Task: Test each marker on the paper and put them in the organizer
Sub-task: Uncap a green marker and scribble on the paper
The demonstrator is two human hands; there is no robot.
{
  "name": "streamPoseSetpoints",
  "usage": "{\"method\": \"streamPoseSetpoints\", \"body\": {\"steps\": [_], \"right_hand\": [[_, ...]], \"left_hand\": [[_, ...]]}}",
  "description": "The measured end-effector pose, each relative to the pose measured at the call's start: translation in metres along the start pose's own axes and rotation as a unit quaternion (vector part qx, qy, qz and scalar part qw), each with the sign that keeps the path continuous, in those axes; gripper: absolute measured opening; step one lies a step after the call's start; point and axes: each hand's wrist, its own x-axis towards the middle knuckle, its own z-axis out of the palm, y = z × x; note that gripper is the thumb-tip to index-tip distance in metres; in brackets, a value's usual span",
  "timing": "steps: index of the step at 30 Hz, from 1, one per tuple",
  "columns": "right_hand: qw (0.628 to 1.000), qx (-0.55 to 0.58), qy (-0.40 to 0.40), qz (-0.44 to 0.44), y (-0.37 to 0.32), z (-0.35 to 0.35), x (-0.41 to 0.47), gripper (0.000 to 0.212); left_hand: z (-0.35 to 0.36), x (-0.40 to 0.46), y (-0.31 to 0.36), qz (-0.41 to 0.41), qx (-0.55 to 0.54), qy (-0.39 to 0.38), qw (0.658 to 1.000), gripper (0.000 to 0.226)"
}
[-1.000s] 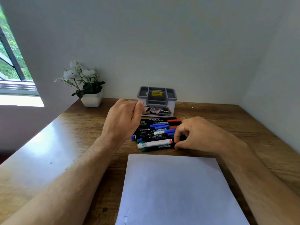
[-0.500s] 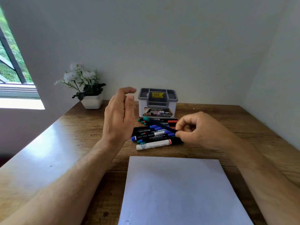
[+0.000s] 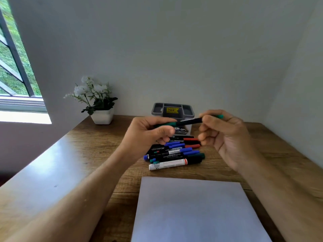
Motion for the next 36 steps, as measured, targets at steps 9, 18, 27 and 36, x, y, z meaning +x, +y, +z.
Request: {"method": "streamPoseSetpoints", "body": {"steps": [9, 18, 27, 36], "right_hand": [[0.932, -0.345, -0.069, 0.084, -0.008, -0.009, -0.006, 0.011], [0.833, -0.543, -0.104, -0.013, 0.009, 0.007, -0.010, 0.036], [0.844, -0.527, -0.042, -0.092, 0.009, 0.014, -0.010, 0.059], [0.841, -0.536, 0.021, -0.072, 0.005, 0.010, -0.008, 0.049]], "left_hand": [[0.003, -0.002, 0.006, -0.024, -0.084, 0.031, 0.996, 0.017], [0.013, -0.004, 0.003, -0.020, -0.039, 0.000, 0.999, 0.024], [0.020, -0.005, 0.006, -0.038, -0.122, 0.007, 0.992, 0.020], [0.007, 0.000, -0.002, -0.017, -0.173, 0.047, 0.984, 0.018]]}}
